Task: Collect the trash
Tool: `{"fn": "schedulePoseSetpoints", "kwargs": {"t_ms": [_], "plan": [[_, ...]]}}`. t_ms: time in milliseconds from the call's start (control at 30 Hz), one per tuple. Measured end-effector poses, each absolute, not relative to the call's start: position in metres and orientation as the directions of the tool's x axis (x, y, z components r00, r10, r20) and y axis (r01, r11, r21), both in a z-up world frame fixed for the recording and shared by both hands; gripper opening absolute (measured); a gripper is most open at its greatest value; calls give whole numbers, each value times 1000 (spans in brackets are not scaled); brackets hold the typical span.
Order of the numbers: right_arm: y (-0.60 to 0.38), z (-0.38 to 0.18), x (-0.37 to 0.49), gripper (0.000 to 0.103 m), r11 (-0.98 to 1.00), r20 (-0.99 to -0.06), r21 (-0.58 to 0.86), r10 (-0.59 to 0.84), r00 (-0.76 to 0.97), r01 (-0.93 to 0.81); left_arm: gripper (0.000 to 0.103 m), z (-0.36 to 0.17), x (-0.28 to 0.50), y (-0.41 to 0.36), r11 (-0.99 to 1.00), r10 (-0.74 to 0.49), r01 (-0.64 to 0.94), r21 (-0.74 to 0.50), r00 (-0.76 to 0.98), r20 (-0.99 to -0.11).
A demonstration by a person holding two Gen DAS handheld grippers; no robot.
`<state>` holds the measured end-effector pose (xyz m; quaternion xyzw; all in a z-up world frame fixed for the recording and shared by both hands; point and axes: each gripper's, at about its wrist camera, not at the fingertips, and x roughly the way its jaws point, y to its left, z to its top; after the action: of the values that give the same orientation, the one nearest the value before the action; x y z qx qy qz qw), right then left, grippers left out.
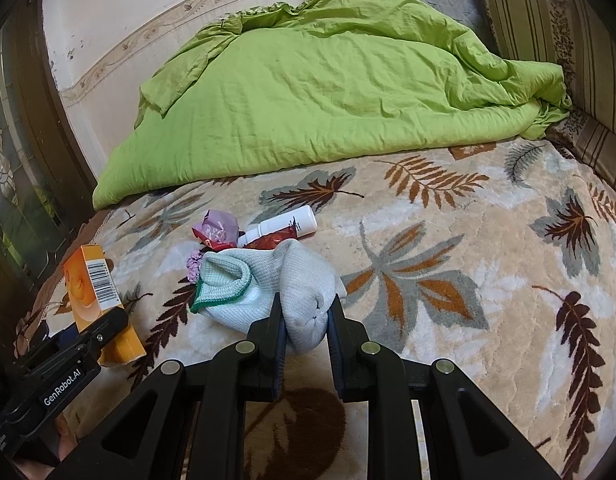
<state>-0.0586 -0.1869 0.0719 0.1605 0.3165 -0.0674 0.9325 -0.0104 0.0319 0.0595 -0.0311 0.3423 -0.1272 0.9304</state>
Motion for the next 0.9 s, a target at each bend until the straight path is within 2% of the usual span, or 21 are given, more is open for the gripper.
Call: {"fn": "schedulePoseSetpoints", "kwargs": {"t_ms": [900], "plan": [[-188,69,-57,20,936,-621,263,-21,783,234,46,60,-14,23,958,-281,254,-136,726,-628]]}}
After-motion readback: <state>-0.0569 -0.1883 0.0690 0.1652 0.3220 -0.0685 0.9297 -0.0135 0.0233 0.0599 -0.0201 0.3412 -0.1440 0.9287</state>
